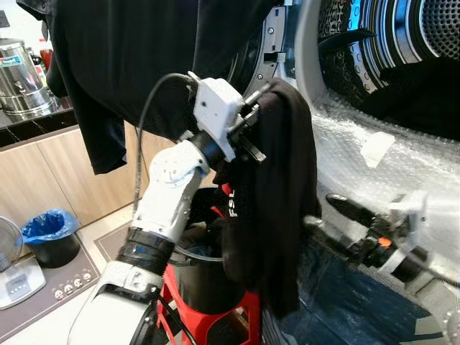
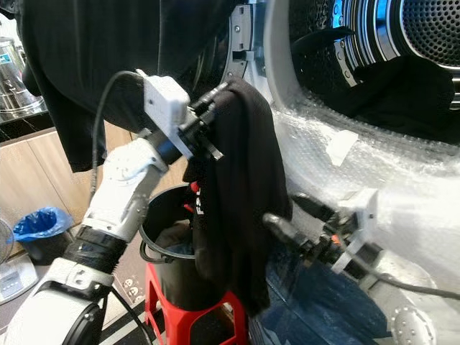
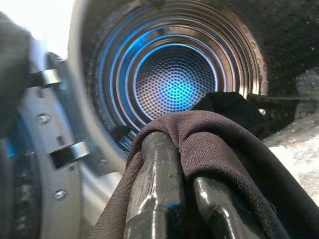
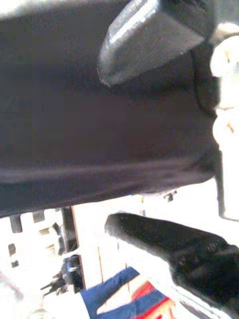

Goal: Clothes washing

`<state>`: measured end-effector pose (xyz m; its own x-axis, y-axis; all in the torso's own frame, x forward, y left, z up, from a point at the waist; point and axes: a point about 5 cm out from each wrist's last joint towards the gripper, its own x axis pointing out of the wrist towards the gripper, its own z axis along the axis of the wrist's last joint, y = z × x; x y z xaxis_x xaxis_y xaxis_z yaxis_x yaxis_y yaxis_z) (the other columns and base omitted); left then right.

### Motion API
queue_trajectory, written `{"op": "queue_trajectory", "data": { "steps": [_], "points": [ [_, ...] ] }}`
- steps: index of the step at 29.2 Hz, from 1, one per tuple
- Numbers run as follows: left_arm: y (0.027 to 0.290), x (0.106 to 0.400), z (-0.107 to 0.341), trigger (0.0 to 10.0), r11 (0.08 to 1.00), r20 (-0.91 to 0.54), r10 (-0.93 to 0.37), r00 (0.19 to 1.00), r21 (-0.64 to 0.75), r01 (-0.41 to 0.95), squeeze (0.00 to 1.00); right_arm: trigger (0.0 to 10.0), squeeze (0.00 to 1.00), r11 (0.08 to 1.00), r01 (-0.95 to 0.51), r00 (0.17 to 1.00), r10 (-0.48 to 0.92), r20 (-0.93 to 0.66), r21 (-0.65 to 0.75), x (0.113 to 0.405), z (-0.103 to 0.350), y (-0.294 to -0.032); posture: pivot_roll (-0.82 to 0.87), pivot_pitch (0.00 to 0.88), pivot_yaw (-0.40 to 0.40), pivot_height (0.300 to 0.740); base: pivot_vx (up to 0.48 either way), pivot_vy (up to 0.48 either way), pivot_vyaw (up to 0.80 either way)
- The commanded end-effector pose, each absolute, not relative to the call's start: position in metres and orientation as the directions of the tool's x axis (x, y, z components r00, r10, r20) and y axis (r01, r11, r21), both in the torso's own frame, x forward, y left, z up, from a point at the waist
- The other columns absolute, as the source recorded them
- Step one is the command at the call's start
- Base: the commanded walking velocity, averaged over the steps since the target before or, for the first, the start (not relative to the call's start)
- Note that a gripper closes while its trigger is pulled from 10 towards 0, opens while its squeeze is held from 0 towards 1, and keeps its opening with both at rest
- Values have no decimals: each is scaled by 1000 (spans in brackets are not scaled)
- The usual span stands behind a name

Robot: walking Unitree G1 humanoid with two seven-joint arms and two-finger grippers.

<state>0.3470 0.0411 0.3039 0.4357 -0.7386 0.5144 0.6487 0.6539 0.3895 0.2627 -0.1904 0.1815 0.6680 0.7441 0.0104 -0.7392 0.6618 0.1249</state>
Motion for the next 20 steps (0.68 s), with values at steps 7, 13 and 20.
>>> {"op": "queue_trajectory", "data": {
  "steps": [7,13,20],
  "points": [
    [9,351,314,10000,641,516,-751,411,425,639,0,10000,0,806,-584,808,588,-21,99,281,175,-161,-174,0,79,740,0,0,0],
    [0,352,311,10000,633,510,-756,410,409,658,0,10000,0,841,-524,851,523,41,134,281,181,-157,-193,0,95,740,0,0,0],
    [-14,352,303,10000,636,495,-756,428,402,659,0,10000,0,845,-512,859,502,101,154,278,190,-158,-208,0,111,740,0,0,0]
  ]
}}
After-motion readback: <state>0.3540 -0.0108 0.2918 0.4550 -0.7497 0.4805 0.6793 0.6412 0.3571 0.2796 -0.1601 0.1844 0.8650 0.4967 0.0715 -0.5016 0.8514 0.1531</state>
